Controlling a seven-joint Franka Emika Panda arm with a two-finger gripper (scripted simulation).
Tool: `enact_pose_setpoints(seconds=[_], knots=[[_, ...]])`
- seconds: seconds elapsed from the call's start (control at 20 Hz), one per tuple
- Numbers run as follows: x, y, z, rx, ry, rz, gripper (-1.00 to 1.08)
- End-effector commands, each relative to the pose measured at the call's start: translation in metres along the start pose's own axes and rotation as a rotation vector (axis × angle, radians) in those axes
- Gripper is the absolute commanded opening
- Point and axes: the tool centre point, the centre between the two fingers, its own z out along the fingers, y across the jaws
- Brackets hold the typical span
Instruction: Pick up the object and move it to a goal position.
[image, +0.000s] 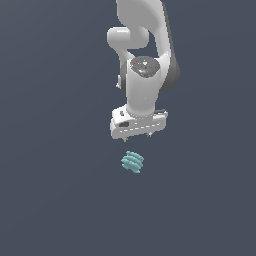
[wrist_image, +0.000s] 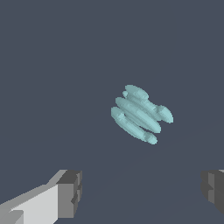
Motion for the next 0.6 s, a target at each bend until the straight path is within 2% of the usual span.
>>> enact_pose_setpoints(seconds=[0.0, 0.55], knots=[[0.002, 0.001, 0.003, -0.001, -0.002, -0.051, 1.0], [0.016, 0.008, 0.021, -0.001, -0.01, -0.343, 1.0]])
